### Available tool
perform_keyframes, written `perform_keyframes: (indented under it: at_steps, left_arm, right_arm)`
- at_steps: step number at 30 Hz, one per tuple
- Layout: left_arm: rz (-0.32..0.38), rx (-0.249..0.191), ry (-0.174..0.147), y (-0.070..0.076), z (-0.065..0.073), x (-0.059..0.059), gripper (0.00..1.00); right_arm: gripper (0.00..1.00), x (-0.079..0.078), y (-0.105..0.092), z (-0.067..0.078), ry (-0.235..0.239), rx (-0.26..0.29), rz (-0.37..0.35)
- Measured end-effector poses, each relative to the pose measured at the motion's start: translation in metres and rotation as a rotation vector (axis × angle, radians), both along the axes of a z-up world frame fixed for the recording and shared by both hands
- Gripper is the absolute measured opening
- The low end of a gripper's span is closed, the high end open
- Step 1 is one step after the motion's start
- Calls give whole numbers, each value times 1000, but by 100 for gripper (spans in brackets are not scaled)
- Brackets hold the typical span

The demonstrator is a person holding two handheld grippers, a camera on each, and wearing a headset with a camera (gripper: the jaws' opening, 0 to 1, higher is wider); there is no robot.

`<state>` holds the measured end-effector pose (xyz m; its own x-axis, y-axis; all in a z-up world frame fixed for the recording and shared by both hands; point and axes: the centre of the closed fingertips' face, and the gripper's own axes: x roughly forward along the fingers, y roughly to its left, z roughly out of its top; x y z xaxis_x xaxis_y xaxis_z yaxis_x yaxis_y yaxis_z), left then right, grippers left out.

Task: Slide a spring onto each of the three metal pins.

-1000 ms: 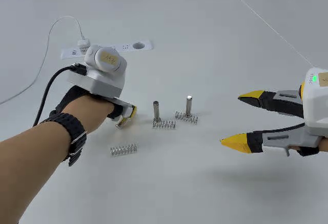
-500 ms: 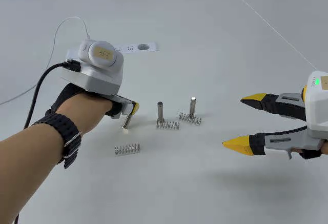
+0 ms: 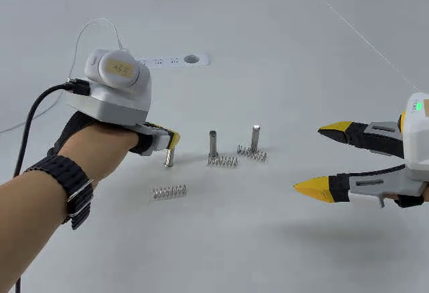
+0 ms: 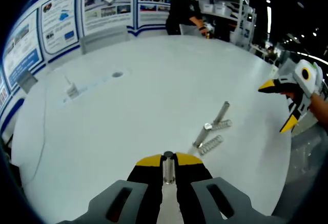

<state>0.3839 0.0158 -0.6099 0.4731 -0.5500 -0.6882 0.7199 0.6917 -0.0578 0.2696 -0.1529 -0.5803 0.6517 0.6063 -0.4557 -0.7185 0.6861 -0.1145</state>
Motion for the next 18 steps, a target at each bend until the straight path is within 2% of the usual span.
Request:
perform_keyframes:
  at_steps: [11, 18]
  left_arm:
    - [22, -36, -5, 7, 3, -9, 8]
    - [26, -56, -23, 11, 3, -15, 8]
  right_arm:
    - [65, -1, 1, -1, 2, -2, 3]
    - [65, -1, 2, 0, 2, -2, 2]
